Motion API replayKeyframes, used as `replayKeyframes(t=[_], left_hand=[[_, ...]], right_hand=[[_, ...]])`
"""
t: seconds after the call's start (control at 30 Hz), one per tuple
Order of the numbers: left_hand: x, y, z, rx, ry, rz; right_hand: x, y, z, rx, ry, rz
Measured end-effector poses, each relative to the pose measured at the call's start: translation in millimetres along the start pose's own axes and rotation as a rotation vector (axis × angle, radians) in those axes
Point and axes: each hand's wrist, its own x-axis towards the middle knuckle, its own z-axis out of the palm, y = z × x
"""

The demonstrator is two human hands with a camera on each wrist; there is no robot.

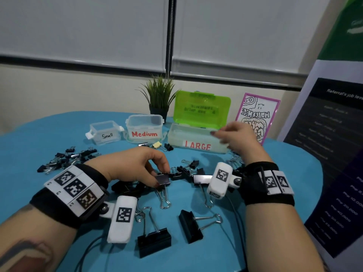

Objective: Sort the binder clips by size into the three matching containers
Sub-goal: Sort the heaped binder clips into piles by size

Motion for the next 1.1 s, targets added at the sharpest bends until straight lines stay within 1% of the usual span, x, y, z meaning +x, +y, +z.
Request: replayKeyframes(t=[0.07,0.1,0.13,0.2,0.33,0.4,0.53,0.73,0.8,0.87,0.93,1.03,1.1], left_hand=[[0,0,0,0.014,0.018,-0.009],[0,0,-1,0.025,0.028,-0.012],[0,-1,-1,0.039,0.038,-0.015],[1,-3,-3,0.049,0.049,-0.019],[2,-4,-1,0.029,0.07,-0.043],[2,-5,0,0.053,0.062,-0.079],[3,-7,-1,0.08,0.094,-0.154],[5,-9,-2,0.096,0.169,-0.167],[6,-9,-2,0.111,0.192,-0.169],[7,-10,-2,0.116,0.223,-0.163],[8,-11,-3,0.109,0.242,-0.162],[9,-13,-3,0.081,0.269,-0.159],[9,-13,-3,0.037,0.308,-0.136]], right_hand=[[-15,-10,2,-0.185,-0.381,0.019],[-20,-14,4,-0.299,-0.514,0.03],[-23,-17,6,-0.404,-0.594,0.038],[-27,-23,11,-0.536,-0.638,0.036],[-37,-33,18,-0.705,-0.691,0.032],[-41,-37,24,-0.787,-0.704,0.014],[-43,-40,35,-0.839,-0.697,-0.034],[-38,-36,35,-0.647,-0.627,-0.016],[-36,-34,33,-0.544,-0.598,-0.016],[-33,-33,31,-0.382,-0.579,-0.01],[-32,-34,31,-0.166,-0.553,0.003],[-32,-36,38,0.138,-0.457,0.003],[-32,-38,46,0.254,-0.407,-0.007]])
